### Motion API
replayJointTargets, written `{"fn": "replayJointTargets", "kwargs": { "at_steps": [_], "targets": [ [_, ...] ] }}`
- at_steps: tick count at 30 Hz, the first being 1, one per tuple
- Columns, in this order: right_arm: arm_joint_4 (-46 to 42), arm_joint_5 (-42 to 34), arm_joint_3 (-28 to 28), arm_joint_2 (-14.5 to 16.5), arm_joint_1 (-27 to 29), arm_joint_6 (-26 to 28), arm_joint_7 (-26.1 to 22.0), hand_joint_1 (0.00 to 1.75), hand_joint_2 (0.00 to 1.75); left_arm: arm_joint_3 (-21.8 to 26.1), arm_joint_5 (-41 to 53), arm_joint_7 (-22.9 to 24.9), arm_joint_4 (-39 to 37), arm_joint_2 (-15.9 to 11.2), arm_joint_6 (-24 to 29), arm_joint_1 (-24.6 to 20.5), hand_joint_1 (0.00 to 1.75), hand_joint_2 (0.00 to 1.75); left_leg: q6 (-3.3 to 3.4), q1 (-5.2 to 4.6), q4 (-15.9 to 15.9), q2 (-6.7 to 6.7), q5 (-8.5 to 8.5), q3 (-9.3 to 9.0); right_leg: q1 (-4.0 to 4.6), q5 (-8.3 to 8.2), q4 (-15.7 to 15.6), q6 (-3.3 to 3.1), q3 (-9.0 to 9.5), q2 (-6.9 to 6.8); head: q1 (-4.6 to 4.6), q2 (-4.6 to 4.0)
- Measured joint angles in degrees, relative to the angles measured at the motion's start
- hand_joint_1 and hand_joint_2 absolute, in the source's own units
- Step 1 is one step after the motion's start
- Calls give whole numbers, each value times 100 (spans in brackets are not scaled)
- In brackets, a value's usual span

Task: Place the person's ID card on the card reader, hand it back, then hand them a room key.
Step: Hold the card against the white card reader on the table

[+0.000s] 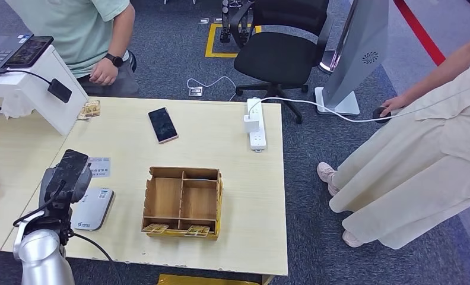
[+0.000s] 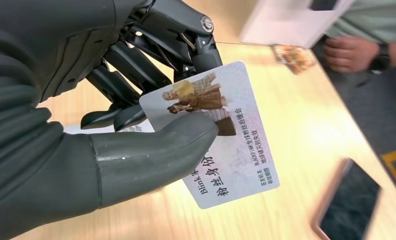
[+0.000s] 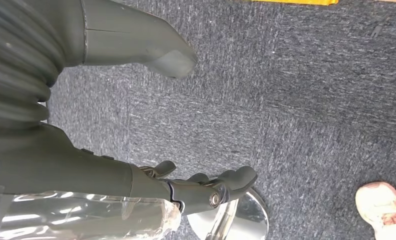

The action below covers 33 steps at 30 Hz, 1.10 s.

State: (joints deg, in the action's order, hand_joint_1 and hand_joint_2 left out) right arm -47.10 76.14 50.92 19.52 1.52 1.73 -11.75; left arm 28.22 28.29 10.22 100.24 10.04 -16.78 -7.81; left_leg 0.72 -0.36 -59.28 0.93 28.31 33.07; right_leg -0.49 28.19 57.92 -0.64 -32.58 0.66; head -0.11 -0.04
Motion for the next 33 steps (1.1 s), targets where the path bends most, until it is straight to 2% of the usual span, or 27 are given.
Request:
{"fn": "replayJointTargets", "kwargs": {
  "at_steps": [5,10,24,28,33],
  "targets": [
    [82,163,90,-7,-111,17,-48,0,175,478,130,233,-398,-189,-34,-142,175,175,-1,1,0,0,-1,-2,1,0,2,0,0,0,1,0],
    [151,278,202,-9,-221,23,-84,0,175,822,969,401,-753,-396,-197,-284,175,175,-1,5,0,-1,-1,-1,3,0,2,0,0,1,-1,-1],
    [235,412,391,-9,-356,13,-100,0,175,1228,2237,354,-1098,-626,-713,-446,175,175,0,5,0,0,-1,0,2,0,2,0,0,-1,0,0],
    [297,426,438,-10,-403,46,-130,0,175,1319,2062,208,-1131,-643,-1053,-361,175,175,-1,5,0,0,0,0,2,0,2,0,0,0,-1,-1],
    [422,419,484,-27,-470,139,-191,0,175,1342,1397,172,-1127,-693,-1375,-124,175,175,-1,5,1,0,0,0,2,1,1,-1,0,2,-3,0]
  ]
}}
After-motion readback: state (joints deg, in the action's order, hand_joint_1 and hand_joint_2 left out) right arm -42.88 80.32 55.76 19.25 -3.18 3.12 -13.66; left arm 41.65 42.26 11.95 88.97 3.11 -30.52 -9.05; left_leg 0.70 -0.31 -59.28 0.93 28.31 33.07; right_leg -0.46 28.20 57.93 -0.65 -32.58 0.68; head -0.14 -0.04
